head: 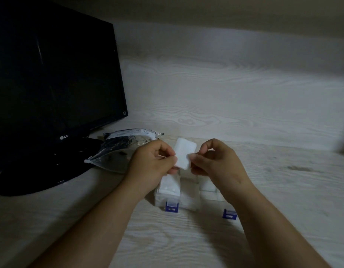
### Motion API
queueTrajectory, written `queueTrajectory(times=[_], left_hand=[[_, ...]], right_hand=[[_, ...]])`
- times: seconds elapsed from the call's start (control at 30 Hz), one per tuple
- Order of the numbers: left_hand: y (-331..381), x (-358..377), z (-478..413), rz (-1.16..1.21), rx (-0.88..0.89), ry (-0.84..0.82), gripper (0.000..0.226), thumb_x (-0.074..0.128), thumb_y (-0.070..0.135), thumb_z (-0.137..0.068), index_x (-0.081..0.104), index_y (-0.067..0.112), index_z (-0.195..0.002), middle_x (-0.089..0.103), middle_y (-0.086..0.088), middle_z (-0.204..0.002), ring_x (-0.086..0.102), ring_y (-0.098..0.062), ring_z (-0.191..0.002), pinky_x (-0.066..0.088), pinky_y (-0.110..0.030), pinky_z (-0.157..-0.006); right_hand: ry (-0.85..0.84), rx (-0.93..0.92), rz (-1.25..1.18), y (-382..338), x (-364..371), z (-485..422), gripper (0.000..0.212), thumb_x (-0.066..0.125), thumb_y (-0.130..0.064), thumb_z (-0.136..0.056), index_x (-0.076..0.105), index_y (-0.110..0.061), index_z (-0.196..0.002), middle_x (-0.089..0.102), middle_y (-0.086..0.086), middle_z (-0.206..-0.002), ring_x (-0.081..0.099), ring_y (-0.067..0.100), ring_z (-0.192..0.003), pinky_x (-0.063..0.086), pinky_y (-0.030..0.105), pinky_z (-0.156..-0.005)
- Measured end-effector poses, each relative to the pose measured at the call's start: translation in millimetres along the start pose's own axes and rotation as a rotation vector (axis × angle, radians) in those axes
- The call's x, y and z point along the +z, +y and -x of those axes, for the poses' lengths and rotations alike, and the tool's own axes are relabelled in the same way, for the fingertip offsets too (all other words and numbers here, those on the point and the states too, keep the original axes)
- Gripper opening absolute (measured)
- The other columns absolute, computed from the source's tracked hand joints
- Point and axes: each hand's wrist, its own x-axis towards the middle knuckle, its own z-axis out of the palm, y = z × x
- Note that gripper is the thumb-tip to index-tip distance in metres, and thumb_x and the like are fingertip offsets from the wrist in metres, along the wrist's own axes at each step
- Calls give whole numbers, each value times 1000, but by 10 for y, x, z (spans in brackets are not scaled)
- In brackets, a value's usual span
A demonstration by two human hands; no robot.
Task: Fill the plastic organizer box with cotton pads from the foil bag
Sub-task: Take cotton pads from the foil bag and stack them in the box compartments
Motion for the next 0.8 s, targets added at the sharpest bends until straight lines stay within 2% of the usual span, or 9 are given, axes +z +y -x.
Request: queueTrajectory(times=[0.13,0.3,0.43,0.63,0.73,0.8], left_hand=[[-50,17,-1,-146,122,-63,19,69,-2,-81,63,15,-75,65,1,-65,60,-12,-60,50,-24,-57],[-105,40,-4,-254,155,-135,18,70,13,-85,65,30,-81,67,6,-69,58,-15,-62,49,-31,-59],[-119,53,8,-423,195,-202,22,72,20,-82,68,41,-79,64,17,-69,53,2,-61,48,-22,-65],[-134,69,31,-591,252,-259,12,72,24,-79,73,35,-85,68,13,-75,53,0,-87,43,-16,-71],[-143,80,27,-602,242,-265,13,72,19,-76,75,31,-80,69,12,-70,59,-1,-78,45,-12,-72],[-128,84,42,-589,211,-278,15,71,15,-74,76,28,-79,69,9,-70,62,0,-70,46,-10,-64]], right_hand=[[16,13,54,-9,-48,-22,17,72,-2,-83,57,-9,-78,66,10,-66,64,21,-63,61,40,-72],[-68,98,178,-24,-149,-51,9,69,1,-83,64,-5,-80,65,8,-65,62,20,-58,60,39,-68],[-132,180,279,-30,-197,-40,5,71,-2,-81,69,-6,-81,66,11,-65,63,20,-56,61,35,-65],[-221,260,420,-36,-204,-20,9,77,-2,-77,71,-6,-82,73,18,-78,71,23,-62,62,32,-65],[-248,297,442,-25,-172,-18,9,76,1,-77,71,-4,-81,73,19,-77,72,27,-64,62,34,-65],[-258,313,466,-18,-149,-16,8,76,1,-78,71,-4,-82,73,20,-77,71,25,-63,62,33,-65]])
